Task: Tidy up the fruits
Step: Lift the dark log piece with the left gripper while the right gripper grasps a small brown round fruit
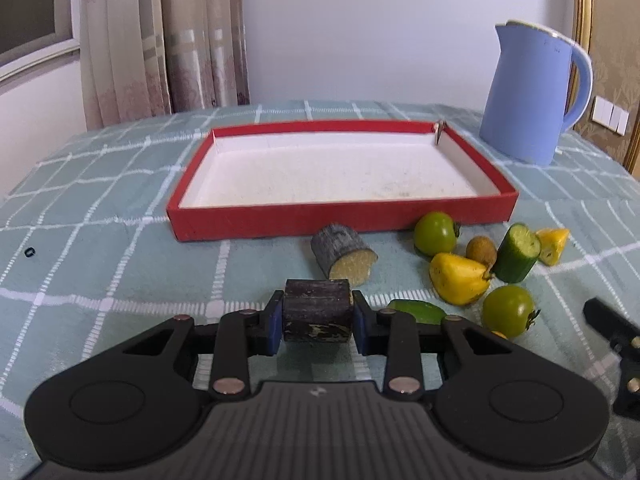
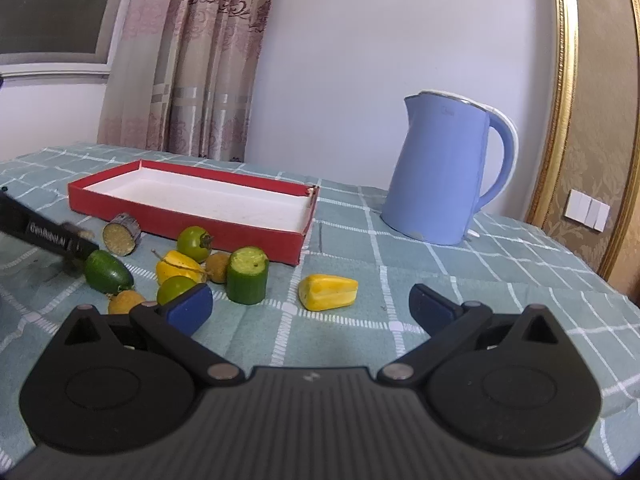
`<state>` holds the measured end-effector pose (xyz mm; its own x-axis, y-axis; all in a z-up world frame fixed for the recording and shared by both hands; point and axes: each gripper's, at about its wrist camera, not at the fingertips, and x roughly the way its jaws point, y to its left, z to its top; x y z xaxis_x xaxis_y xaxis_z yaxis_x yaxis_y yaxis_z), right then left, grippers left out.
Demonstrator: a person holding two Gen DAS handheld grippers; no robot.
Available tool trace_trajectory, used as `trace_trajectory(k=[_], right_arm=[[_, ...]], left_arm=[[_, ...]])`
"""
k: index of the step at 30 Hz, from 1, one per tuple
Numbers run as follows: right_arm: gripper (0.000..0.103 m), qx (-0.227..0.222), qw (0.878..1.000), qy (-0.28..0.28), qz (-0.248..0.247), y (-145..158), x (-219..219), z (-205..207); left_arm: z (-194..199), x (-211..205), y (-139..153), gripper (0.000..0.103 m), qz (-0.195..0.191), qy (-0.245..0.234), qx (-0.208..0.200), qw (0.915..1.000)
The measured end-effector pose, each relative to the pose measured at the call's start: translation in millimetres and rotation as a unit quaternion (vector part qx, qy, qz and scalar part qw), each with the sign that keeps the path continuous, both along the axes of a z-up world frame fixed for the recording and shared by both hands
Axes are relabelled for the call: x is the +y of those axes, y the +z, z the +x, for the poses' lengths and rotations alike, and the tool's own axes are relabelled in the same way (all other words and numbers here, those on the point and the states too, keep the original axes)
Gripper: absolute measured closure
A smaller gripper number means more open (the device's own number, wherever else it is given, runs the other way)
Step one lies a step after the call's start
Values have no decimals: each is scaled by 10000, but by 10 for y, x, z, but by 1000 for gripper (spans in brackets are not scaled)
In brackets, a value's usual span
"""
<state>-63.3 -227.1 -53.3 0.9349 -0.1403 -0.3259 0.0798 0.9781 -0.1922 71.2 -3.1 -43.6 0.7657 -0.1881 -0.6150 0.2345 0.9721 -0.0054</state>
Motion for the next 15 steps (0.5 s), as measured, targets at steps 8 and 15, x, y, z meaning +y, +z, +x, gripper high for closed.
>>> trace_trajectory(k=[8,15], right_arm=[[7,181,9973,601,-376,5,214,70],[26,633,9915,1075,-371,-33,472,127]], left_arm=[[-91,110,103,70,52,63,-197,9998],[-87,205,102,70,39,79,-244,9997]])
